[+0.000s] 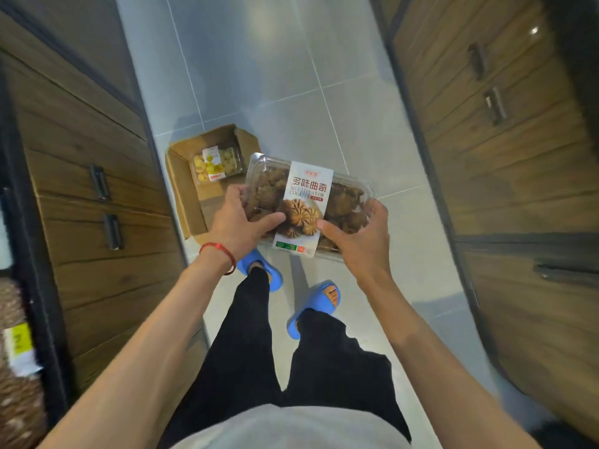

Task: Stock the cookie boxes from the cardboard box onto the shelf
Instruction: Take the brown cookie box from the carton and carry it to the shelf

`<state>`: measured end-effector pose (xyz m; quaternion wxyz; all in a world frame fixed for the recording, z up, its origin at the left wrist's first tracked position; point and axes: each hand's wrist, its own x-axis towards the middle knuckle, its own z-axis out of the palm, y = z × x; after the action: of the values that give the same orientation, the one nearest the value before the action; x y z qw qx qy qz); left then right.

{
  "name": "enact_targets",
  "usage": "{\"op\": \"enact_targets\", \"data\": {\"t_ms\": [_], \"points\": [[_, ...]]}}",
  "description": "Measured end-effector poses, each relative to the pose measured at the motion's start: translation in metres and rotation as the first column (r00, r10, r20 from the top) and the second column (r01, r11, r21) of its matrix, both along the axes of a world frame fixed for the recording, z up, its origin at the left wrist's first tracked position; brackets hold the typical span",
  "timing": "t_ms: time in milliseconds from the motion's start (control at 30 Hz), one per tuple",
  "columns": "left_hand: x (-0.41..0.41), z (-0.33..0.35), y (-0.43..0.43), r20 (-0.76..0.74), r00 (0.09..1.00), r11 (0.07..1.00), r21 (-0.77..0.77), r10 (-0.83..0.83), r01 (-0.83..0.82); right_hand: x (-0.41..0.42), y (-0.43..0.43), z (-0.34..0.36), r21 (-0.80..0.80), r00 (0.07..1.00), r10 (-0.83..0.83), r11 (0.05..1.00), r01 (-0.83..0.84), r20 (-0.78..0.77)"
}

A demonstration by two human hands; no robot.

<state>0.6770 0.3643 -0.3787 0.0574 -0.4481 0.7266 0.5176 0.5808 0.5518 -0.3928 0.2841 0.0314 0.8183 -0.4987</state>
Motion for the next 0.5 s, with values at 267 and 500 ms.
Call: {"op": "enact_targets", "data": {"t_ms": [267, 500], "points": [[-0.036, 0.072, 0.067, -0.123, 0.978, 0.986, -0.023, -0.167, 0.166, -0.013, 0.081, 0.071, -0.085, 0.991, -0.116, 0.99, 0.109, -0.073], [-0.107, 0.111, 0.078, -0.192, 0.92, 0.939, -0.042, -0.342, 0.341, -0.053, 0.105, 0.111, -0.13, 0.956, -0.267, 0.959, 0.252, -0.117]]}}
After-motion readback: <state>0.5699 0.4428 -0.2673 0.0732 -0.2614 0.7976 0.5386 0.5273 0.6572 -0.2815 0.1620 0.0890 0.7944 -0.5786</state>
